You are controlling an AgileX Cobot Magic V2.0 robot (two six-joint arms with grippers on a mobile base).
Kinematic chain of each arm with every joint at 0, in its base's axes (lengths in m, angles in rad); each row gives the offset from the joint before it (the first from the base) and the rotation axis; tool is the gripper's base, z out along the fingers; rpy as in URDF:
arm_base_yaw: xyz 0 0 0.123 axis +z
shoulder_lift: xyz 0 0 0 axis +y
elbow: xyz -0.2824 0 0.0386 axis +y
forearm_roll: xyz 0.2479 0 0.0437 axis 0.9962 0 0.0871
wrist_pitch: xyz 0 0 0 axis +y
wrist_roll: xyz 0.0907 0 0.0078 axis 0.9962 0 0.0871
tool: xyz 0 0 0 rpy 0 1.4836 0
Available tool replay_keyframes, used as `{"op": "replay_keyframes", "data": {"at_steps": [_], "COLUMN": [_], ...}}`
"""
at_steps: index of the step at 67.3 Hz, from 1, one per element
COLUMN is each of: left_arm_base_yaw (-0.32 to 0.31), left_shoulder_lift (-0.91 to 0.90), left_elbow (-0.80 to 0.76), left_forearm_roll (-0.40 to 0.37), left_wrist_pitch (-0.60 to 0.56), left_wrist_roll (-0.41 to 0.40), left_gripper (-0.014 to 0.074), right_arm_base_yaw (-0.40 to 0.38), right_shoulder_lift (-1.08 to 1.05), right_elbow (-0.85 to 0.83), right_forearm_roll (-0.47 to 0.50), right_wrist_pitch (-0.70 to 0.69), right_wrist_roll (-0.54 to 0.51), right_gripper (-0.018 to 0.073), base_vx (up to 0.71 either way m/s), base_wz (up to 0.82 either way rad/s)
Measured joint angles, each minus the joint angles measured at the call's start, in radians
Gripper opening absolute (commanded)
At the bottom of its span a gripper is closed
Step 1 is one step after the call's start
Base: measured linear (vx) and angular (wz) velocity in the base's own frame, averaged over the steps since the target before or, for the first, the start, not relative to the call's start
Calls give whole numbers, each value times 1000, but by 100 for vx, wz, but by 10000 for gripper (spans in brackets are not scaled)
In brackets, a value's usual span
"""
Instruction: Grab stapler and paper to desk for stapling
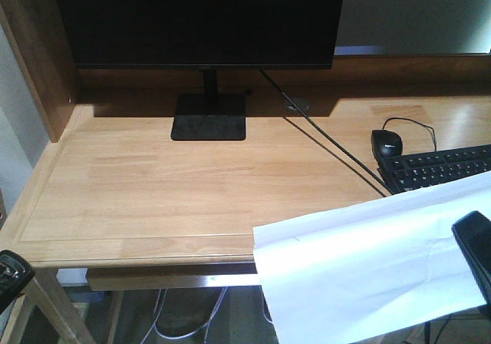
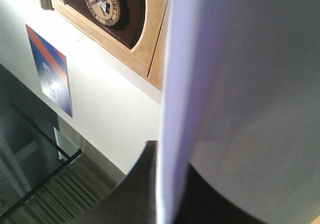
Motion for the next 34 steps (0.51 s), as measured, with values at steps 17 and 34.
{"op": "replay_keyframes", "data": {"at_steps": [17, 34], "left_arm_base_yaw": [0, 0], "left_shoulder_lift": [0, 0], "left_elbow": [0, 0], "left_forearm_roll": [0, 0], "left_wrist_pitch": [0, 0], "left_wrist_roll": [0, 0], "left_gripper": [-7, -7], "right_arm_base_yaw": [0, 0], "right_shoulder_lift": [0, 0], "right_elbow": [0, 0], "right_forearm_roll": [0, 0], "right_wrist_pitch": [0, 0], "right_wrist_roll": [0, 0], "right_gripper": [-6, -6], "base_vx": [4, 4], "base_wz": [-1, 0]}}
